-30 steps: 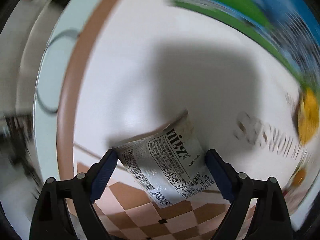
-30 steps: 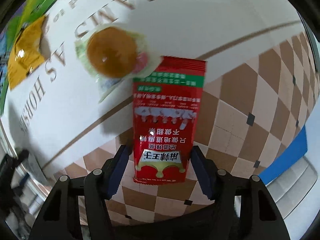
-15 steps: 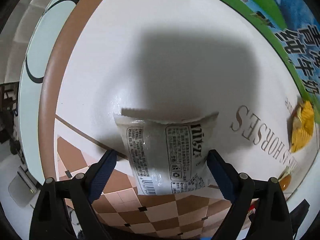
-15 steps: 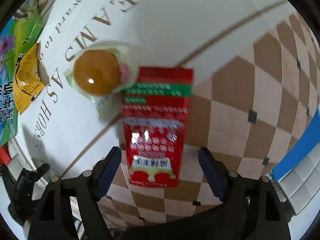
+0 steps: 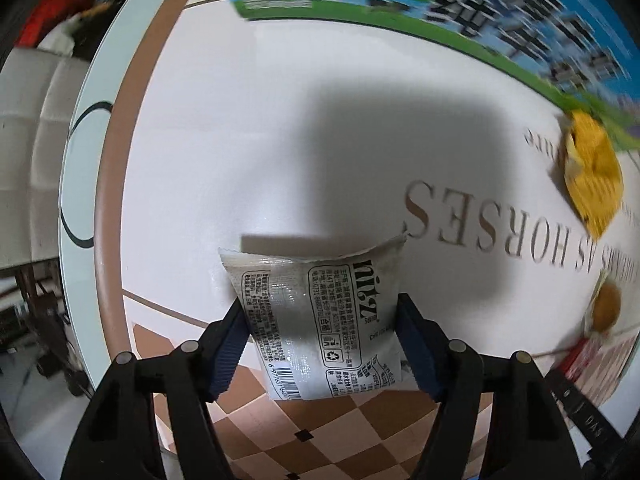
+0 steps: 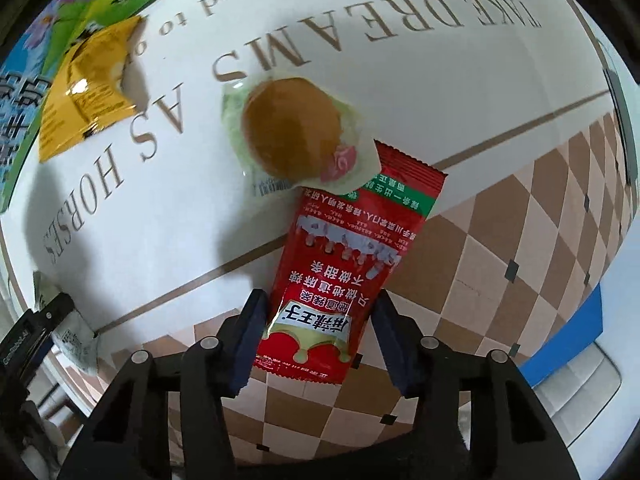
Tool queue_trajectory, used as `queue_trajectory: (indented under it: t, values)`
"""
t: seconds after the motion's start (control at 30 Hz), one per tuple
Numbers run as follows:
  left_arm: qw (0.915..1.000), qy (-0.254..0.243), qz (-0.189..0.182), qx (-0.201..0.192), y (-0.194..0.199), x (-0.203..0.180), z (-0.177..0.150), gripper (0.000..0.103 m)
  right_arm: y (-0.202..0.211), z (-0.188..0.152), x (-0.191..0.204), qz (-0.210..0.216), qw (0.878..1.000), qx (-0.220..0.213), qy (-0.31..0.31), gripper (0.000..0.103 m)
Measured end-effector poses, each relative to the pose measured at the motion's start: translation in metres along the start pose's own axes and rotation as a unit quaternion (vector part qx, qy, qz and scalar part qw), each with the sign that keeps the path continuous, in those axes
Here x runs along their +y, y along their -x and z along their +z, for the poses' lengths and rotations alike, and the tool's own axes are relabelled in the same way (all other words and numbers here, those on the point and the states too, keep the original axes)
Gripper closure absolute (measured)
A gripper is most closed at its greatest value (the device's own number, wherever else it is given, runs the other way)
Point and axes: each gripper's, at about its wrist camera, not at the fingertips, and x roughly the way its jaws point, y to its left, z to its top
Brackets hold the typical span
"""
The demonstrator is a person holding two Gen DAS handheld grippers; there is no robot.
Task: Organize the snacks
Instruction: 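Carry the sachet and Mitz bag into the box and open both tools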
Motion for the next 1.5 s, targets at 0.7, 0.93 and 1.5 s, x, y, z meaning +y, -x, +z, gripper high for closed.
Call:
queue_trajectory:
  t: [0.7,0.93,1.5]
  values:
    - [0.9833,-0.065,-0.09,-0.144,0.178,-0.048,0.007,0.034,0.122,-0.042,0.075,0.09,0.983,-0.097,0.127,0.061]
    - [0.9823,-0.069,-0.095,-0.146,0.189,-0.034,0.024,0.034,0.136,-0.009,0.062,0.116,0.978,-0.12,0.125,0.062]
    - [0.9717,-0.082,-0.144,-0.168,0.253,-0.046,0.162,0.034,0.221,0.101,0.092,0.141,0.947,-0.239,0.161,0.063]
